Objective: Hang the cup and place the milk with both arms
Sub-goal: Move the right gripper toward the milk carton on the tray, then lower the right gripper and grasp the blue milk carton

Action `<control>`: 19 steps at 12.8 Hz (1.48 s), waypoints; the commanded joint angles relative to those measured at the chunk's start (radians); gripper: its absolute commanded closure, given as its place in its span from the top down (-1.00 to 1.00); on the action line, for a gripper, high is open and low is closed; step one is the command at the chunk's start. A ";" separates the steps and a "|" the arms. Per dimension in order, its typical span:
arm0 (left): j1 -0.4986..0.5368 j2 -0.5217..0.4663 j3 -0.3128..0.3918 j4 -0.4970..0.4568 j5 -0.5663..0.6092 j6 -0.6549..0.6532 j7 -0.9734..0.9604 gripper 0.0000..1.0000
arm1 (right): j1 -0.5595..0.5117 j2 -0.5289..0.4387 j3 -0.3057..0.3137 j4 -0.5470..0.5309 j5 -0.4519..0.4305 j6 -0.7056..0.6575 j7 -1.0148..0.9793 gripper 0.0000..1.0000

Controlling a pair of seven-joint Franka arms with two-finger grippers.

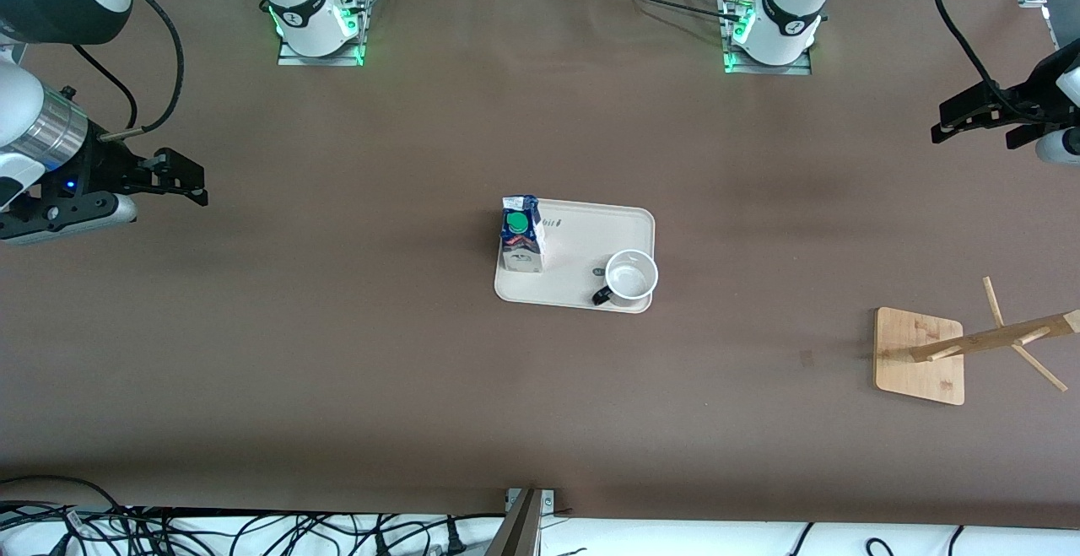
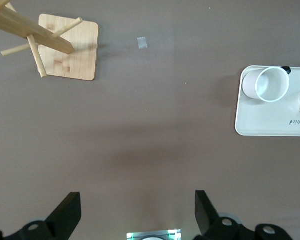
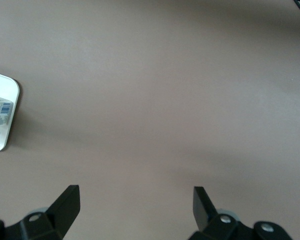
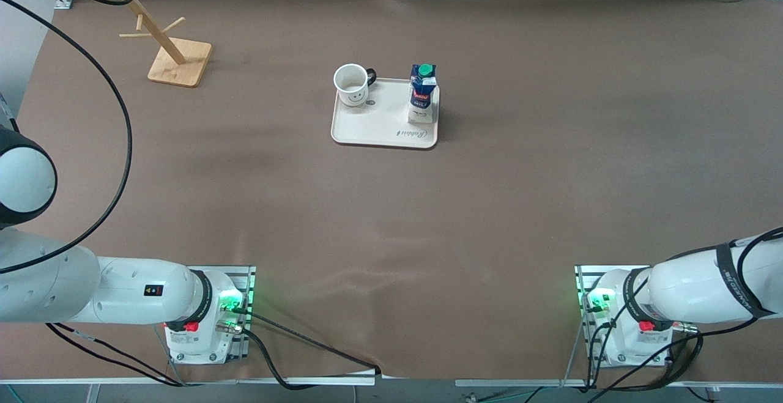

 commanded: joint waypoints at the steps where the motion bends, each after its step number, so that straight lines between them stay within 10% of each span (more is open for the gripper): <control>1: -0.007 -0.022 0.001 -0.058 0.029 0.084 0.026 1.00 | -0.009 0.005 -0.008 0.020 0.111 0.000 -0.018 1.00; 7: -0.007 -0.002 0.001 -0.098 0.029 0.105 0.021 1.00 | 0.048 0.115 0.005 0.017 0.151 -0.045 0.011 1.00; 19: -0.005 0.039 -0.011 -0.128 0.051 0.139 -0.036 1.00 | 0.567 0.507 0.000 0.310 0.160 0.251 0.901 1.00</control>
